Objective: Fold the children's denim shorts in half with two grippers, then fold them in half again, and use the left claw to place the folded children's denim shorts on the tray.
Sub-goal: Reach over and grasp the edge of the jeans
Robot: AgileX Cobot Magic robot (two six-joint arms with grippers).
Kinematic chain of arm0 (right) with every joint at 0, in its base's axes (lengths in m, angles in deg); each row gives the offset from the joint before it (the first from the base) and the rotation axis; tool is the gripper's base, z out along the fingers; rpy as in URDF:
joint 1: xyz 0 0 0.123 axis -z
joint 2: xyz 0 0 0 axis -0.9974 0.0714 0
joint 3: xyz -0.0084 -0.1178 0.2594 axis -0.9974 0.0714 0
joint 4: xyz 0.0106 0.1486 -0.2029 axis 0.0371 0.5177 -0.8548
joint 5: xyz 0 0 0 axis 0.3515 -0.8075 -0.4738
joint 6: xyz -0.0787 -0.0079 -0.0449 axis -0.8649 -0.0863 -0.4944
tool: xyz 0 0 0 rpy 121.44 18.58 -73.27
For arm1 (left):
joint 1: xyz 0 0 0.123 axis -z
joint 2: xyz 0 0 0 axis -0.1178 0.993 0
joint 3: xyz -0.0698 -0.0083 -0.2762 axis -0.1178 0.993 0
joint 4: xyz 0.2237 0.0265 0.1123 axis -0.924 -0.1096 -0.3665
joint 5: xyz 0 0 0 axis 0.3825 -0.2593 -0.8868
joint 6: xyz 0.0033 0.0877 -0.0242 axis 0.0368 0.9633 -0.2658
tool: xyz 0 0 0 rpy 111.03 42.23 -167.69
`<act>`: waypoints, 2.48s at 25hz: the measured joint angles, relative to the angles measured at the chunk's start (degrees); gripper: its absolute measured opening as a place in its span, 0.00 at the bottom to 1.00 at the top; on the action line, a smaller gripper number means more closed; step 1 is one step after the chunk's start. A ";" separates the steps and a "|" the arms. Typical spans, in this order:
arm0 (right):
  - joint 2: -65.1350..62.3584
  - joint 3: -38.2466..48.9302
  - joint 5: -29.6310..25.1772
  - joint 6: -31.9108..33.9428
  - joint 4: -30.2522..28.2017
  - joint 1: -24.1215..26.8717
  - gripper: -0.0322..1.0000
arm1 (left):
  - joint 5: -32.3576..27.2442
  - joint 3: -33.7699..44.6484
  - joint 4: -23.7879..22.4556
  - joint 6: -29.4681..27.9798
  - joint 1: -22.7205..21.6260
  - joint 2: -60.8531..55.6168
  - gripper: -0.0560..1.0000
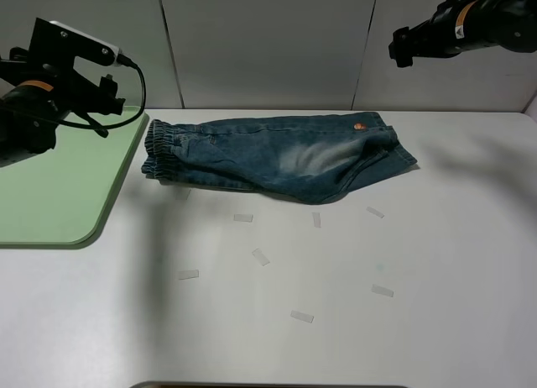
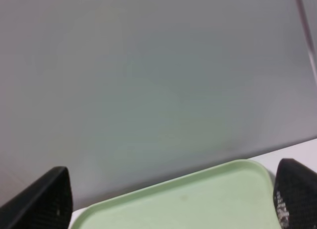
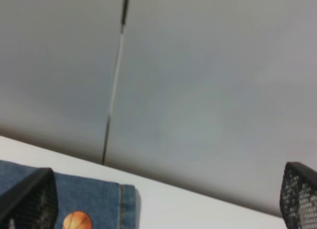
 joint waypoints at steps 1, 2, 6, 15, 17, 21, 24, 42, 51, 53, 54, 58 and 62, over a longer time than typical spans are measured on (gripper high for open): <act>0.00 0.00 -0.82 0.00 0.21 0.00 0.69 | -0.49 0.00 -0.12 0.00 0.20 -1.11 0.81; 0.00 0.00 -1.40 0.00 0.55 0.00 0.69 | -0.90 0.00 -0.43 0.00 0.30 -2.28 0.81; -2.03 0.00 -1.78 0.00 2.37 -0.06 0.69 | -4.88 -0.21 -1.92 -0.48 0.30 -10.09 0.81; -15.32 0.00 -7.12 0.00 3.12 -0.18 0.69 | -30.04 -1.22 1.28 -1.00 0.37 -31.74 0.81; -18.51 0.00 -9.26 0.00 3.12 -0.18 0.69 | -39.85 -1.22 6.24 -1.05 0.37 -40.11 0.81; -24.64 0.00 -14.63 -0.05 3.37 -0.18 0.69 | -50.14 -1.22 8.35 -1.05 0.37 -52.09 0.81; -28.82 0.00 -16.51 -1.31 5.04 -0.18 0.69 | -56.54 -1.22 8.29 -1.05 0.37 -60.21 0.81; -46.99 0.00 -17.37 -20.77 31.41 -0.18 0.69 | -101.10 -1.26 -32.79 -45.04 0.37 -90.06 0.81; -47.84 0.00 -17.55 -25.62 39.10 -0.18 0.69 | -117.63 -1.26 -36.37 -46.39 0.37 -97.24 0.81; -47.84 0.00 -17.55 -26.60 40.49 -0.18 0.69 | -117.69 -1.27 -34.34 -45.57 0.37 -99.99 0.81; -47.84 0.00 -17.55 -26.84 40.91 -0.18 0.69 | -117.79 -1.32 -33.44 -45.41 0.37 -101.53 0.81; -47.84 0.00 -17.55 -28.09 42.86 -0.18 0.69 | -118.91 -1.32 -31.65 -45.12 0.37 -104.23 0.81; -47.84 0.00 -17.59 -28.38 44.23 -0.18 0.69 | -120.28 1.58 -29.63 -44.66 0.37 -104.23 0.81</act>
